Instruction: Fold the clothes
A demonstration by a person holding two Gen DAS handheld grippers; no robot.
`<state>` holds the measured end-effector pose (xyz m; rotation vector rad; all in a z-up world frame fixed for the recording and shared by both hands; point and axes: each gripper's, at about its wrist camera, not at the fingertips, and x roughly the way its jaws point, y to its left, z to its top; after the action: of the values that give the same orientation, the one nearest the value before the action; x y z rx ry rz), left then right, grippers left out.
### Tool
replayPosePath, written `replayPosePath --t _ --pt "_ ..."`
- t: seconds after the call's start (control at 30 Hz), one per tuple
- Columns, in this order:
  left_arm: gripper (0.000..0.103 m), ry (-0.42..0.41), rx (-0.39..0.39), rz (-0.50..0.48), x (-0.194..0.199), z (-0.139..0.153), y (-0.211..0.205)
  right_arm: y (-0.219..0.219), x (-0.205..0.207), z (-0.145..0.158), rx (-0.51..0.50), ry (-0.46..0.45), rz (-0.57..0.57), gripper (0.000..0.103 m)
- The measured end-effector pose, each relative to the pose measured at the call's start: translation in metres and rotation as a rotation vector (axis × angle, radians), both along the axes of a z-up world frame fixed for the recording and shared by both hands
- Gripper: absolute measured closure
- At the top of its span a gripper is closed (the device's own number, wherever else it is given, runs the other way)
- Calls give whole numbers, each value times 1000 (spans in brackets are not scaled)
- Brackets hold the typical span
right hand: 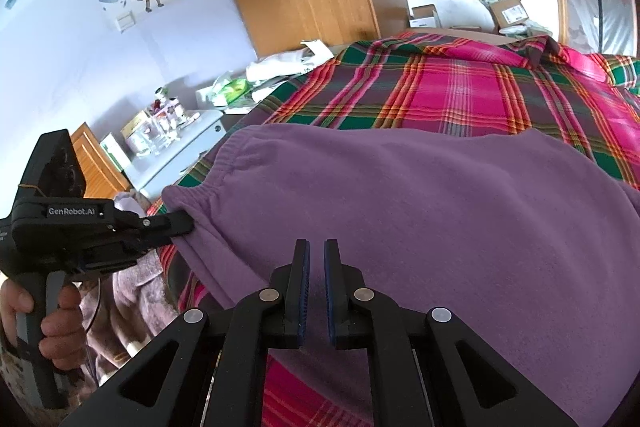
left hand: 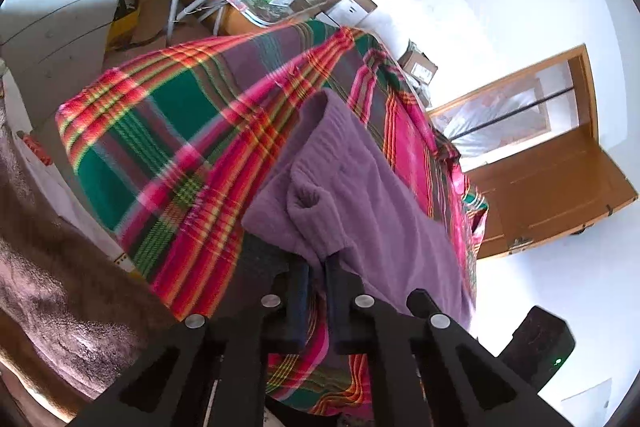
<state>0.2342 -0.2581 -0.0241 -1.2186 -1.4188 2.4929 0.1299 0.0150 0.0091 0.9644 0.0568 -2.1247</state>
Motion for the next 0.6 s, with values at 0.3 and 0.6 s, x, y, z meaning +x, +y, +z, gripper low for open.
replayPosePath --t 0.3,0.6 --pt "98 11 9 21 8 -5 -6 0 3 -5 15 -15 14 95" --pt "97 1 43 -8 8 -17 -5 -7 11 -12 28 -65 94 95"
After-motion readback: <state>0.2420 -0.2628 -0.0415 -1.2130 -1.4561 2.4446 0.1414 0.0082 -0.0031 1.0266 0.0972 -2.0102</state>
